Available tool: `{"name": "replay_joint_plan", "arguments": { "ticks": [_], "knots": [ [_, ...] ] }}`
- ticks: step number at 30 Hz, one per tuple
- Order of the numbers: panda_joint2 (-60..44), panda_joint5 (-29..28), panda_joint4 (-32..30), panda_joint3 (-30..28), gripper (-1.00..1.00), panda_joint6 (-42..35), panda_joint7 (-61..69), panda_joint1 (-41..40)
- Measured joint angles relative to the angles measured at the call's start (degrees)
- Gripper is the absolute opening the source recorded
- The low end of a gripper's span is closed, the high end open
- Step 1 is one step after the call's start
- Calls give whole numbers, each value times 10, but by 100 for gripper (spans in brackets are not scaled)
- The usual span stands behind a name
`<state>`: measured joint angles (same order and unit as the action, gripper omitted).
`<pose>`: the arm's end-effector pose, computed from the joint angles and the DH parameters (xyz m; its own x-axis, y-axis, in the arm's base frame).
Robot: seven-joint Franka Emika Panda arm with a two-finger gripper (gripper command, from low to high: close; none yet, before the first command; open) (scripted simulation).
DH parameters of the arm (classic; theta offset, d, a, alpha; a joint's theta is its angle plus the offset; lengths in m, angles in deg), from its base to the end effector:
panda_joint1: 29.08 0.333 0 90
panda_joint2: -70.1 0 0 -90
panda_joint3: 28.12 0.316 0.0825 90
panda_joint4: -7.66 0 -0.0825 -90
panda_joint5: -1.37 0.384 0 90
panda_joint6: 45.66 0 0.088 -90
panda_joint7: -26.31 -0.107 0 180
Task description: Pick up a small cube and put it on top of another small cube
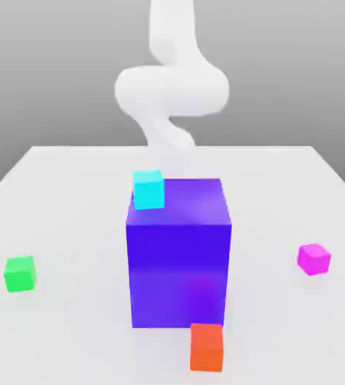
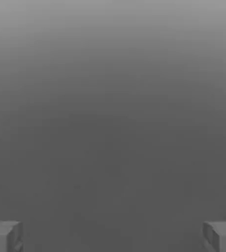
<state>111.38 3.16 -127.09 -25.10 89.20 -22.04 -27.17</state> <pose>0.3769 0.0394 0.6614 0.5505 -0.7083 0.4418 -0.5122 -0.7045 -0.4913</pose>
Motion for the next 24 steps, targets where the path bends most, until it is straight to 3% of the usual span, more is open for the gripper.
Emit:
{"name": "replay_joint_plan", "arguments": {
  "ticks": [9,15,20,24],
  "knots": [
    [-188,50,-118,147,0,128,-121,83],
    [-313,36,-194,249,0,212,-232,134],
    [-428,-63,-254,295,0,281,-383,193],
    [-518,-211,-245,190,0,338,-505,274]
  ]
}}
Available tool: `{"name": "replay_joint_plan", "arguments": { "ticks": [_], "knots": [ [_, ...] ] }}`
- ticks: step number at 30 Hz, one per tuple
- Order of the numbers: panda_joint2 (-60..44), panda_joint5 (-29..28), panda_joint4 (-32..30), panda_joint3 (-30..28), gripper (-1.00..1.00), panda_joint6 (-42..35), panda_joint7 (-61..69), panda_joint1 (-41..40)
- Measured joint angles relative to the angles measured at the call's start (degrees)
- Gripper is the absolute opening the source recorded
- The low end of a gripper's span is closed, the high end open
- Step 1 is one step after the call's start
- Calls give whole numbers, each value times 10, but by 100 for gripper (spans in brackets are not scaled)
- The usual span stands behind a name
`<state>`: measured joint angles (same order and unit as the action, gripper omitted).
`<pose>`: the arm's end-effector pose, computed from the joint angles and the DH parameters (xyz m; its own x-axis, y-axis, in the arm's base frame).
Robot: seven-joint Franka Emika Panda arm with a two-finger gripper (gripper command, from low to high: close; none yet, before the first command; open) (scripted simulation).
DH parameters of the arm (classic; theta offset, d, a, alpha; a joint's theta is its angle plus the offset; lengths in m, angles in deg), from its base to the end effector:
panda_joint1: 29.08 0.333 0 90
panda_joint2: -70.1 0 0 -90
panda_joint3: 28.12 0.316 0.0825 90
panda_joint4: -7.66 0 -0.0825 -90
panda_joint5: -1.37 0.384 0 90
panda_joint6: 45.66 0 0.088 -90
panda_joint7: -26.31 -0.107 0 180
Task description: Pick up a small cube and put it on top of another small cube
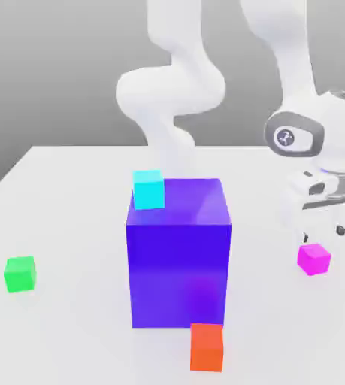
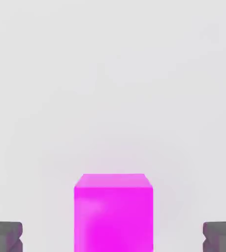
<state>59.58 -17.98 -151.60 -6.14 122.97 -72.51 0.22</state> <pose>0.2089 0.3103 0.1627 0.8755 -0.4832 -0.0023 -0.4832 -0.8755 -0.0044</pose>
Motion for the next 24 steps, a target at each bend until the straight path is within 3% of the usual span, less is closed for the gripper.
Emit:
{"name": "replay_joint_plan", "arguments": {
  "ticks": [3,4,11,13,18,24],
  "knots": [
    [-60,-76,16,-104,0,45,-60,87],
    [-72,-87,19,-124,-100,55,-69,105],
    [-70,-87,19,-124,-100,55,-68,105],
    [-40,-48,10,-77,-100,32,-38,67],
    [58,121,-13,14,-100,-36,91,18],
    [48,113,43,-41,-100,-63,173,-62]
  ]
}}
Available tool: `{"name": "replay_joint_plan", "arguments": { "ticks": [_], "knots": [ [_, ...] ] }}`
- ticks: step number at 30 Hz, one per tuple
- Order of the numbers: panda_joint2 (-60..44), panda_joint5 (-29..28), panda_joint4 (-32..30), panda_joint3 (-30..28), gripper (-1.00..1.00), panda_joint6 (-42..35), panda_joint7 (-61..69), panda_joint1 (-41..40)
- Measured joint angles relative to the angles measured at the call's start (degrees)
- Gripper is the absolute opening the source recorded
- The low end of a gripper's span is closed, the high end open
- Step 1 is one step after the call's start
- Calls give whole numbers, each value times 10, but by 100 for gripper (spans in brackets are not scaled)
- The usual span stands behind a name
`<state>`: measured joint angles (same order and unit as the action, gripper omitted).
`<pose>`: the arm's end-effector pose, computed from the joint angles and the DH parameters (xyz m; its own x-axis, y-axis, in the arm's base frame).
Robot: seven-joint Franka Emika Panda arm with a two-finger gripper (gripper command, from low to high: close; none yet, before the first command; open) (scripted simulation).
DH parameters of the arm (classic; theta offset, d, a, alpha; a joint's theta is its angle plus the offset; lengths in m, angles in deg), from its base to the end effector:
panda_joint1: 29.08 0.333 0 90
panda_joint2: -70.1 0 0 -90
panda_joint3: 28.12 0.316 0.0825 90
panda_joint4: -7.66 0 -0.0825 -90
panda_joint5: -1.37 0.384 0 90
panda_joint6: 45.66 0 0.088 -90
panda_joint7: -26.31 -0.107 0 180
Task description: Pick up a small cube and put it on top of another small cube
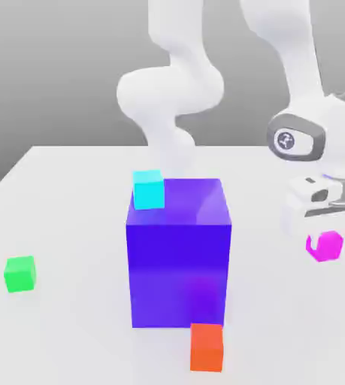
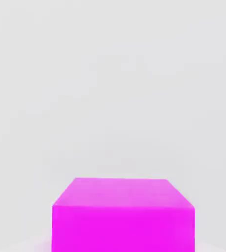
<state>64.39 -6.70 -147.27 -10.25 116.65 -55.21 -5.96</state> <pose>0.3024 0.2769 0.2020 0.8383 -0.5448 0.0219 -0.5440 -0.8385 -0.0319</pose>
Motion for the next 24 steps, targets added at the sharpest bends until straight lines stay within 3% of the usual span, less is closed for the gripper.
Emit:
{"name": "replay_joint_plan", "arguments": {
  "ticks": [9,14,24],
  "knots": [
    [-23,-29,76,-125,-100,-30,121,-138],
    [0,-18,66,-197,-100,-45,169,-225],
    [73,34,15,-333,-100,-93,300,-583]
  ]
}}
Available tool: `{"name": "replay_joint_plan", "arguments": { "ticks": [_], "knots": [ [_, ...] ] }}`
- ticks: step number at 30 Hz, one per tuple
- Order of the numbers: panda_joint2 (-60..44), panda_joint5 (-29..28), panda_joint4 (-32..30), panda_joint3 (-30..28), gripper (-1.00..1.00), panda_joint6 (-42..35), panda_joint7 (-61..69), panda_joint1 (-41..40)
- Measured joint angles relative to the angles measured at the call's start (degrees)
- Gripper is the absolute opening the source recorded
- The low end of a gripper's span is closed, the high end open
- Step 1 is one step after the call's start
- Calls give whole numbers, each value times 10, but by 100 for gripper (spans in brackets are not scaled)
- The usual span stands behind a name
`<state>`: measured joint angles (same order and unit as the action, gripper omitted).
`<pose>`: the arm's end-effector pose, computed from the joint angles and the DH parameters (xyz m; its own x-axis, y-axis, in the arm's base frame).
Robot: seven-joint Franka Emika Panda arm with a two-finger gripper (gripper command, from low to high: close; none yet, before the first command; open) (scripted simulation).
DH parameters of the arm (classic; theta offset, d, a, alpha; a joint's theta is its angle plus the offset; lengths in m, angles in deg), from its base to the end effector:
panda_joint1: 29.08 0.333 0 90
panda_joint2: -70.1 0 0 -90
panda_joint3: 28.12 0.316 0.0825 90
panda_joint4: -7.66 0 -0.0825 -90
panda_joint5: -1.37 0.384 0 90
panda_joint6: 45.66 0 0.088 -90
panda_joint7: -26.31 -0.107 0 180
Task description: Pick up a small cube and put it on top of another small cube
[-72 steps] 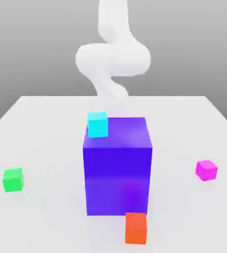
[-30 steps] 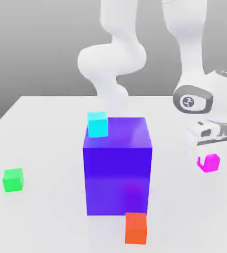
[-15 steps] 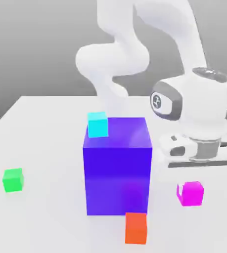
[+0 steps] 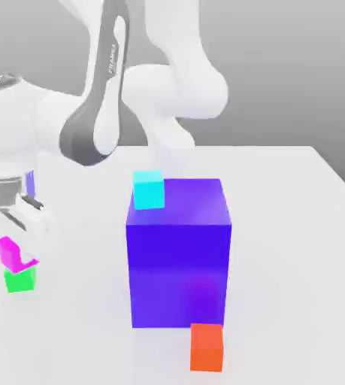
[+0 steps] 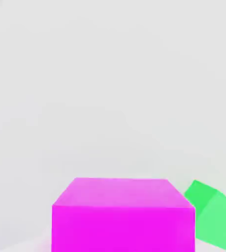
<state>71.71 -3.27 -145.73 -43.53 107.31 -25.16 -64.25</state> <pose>0.2678 -0.3209 0.2462 -0.1379 -0.9898 0.0358 -0.9904 0.1381 0.0043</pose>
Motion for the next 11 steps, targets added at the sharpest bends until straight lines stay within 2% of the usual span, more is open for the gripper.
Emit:
{"name": "replay_joint_plan", "arguments": {
  "ticks": [2,7,8,11],
  "knots": [
    [2,28,-16,-1,-100,6,20,3],
    [-82,99,-17,18,-100,85,71,-2],
    [-99,112,-16,26,100,101,80,-8],
    [-99,112,-16,26,100,101,80,-8]
  ]
}}
